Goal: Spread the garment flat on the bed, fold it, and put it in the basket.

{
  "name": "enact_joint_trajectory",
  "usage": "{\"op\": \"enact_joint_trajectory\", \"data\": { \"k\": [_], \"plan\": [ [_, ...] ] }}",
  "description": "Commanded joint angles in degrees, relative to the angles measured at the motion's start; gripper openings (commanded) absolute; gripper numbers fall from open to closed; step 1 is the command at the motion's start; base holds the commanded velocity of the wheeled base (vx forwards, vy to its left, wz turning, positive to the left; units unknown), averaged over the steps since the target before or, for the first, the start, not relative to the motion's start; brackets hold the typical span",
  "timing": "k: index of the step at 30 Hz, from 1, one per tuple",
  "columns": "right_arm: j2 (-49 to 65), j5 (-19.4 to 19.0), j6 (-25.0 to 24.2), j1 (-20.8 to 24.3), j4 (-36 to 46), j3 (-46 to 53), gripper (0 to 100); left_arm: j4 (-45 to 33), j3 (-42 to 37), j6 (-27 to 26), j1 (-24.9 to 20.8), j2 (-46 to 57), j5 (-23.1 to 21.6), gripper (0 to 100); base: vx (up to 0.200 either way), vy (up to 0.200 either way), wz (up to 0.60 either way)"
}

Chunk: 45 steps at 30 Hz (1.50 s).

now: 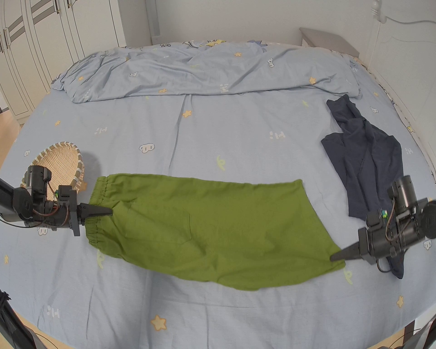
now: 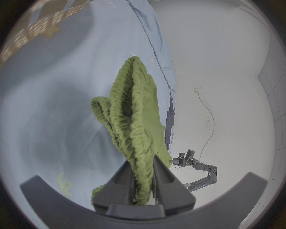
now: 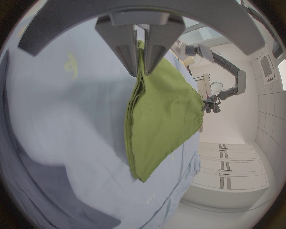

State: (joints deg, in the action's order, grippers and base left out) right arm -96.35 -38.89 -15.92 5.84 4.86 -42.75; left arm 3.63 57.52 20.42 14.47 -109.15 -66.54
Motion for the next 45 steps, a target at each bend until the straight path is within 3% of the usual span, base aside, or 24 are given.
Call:
{"op": "enact_joint_trajectory", "data": {
  "k": [1,11,18,19,26,29,30,32,36,40,43,45],
  "plan": [
    [12.8,0.8,1.2,2.0,-4.1,16.8,0,-1.9,-13.2,-8.3,1.2,7.1,0.2,0,0.0,0.0,0.0],
    [16.0,0.7,1.4,2.0,-7.9,28.8,0,-2.4,-23.7,-21.6,3.2,6.7,3.2,0,0.0,0.0,0.0],
    [15.2,0.6,1.4,2.1,-9.2,28.9,0,-3.2,-23.8,-22.2,3.4,7.3,3.3,0,0.0,0.0,0.0],
    [15.1,0.6,1.2,2.1,-9.2,28.8,100,-3.2,-23.7,-22.1,3.4,7.4,3.3,0,0.0,0.0,0.0],
    [15.6,0.7,1.3,1.4,-9.6,27.5,100,-4.7,-22.8,-22.1,2.6,10.5,6.3,0,0.0,0.0,0.0],
    [16.5,2.9,0.8,0.4,-11.1,19.6,100,-8.0,-21.0,-22.3,1.6,14.1,15.6,0,0.0,0.0,0.0],
    [16.5,3.4,0.8,0.3,-11.0,18.7,100,-8.3,-20.8,-22.4,1.5,14.4,16.3,0,0.0,0.0,0.0],
    [16.6,9.2,0.9,1.5,-9.1,9.2,100,-10.7,-19.2,-23.1,1.4,17.3,21.1,0,0.0,0.0,0.0],
    [16.1,13.8,1.3,5.7,-3.0,-2.3,100,-13.1,-17.7,-27.3,3.3,19.9,23.7,0,0.0,0.0,0.0],
    [14.4,14.1,1.5,6.0,-1.5,-8.0,100,-15.8,-12.6,-28.8,9.7,24.3,25.8,0,0.0,0.0,0.0],
    [13.6,14.1,1.7,5.9,-1.6,-8.5,100,-19.8,-10.0,-29.4,10.6,26.4,25.9,0,0.0,0.0,0.0],
    [13.3,14.1,3.1,5.4,-2.0,-7.8,100,-26.4,-6.5,-31.5,10.9,27.4,26.2,0,0.0,0.0,0.0]
  ]
}}
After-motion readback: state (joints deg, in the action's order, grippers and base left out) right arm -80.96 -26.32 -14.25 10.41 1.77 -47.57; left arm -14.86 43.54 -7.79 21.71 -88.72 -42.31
